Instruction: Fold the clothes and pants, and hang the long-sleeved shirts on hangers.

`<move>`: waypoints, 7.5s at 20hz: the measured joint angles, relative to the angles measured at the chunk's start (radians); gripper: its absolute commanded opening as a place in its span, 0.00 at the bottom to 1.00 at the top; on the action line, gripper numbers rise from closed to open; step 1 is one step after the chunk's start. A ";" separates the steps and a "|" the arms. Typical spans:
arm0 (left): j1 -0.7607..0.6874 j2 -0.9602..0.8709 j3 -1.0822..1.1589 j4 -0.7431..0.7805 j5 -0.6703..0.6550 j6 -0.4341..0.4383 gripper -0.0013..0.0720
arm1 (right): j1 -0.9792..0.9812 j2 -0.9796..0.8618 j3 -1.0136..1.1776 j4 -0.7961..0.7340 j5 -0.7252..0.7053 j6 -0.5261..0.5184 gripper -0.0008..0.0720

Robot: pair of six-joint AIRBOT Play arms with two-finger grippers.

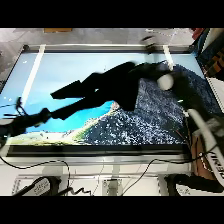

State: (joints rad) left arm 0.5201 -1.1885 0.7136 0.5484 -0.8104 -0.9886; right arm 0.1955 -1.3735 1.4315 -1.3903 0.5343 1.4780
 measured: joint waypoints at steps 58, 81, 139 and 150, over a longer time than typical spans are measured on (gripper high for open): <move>0.324 -0.246 0.353 1.123 -0.241 -0.148 0.05 | -0.545 0.660 -0.901 0.249 0.870 0.024 0.17; 0.164 -0.249 0.420 1.062 -0.222 -0.216 0.98 | -0.912 0.101 -0.590 0.331 0.669 -0.231 0.78; -0.277 -0.414 1.090 0.385 0.225 -0.287 0.03 | -0.688 -0.002 -0.402 0.620 0.351 -0.616 0.04; -0.168 -0.225 1.097 0.913 -0.117 -0.348 0.03 | -0.687 0.005 -0.388 0.580 0.332 -0.569 0.04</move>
State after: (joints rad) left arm 0.3519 -1.4136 1.8107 1.4616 -0.9272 -1.3361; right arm -0.4919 -1.3682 1.0435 -0.8104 0.8661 0.9089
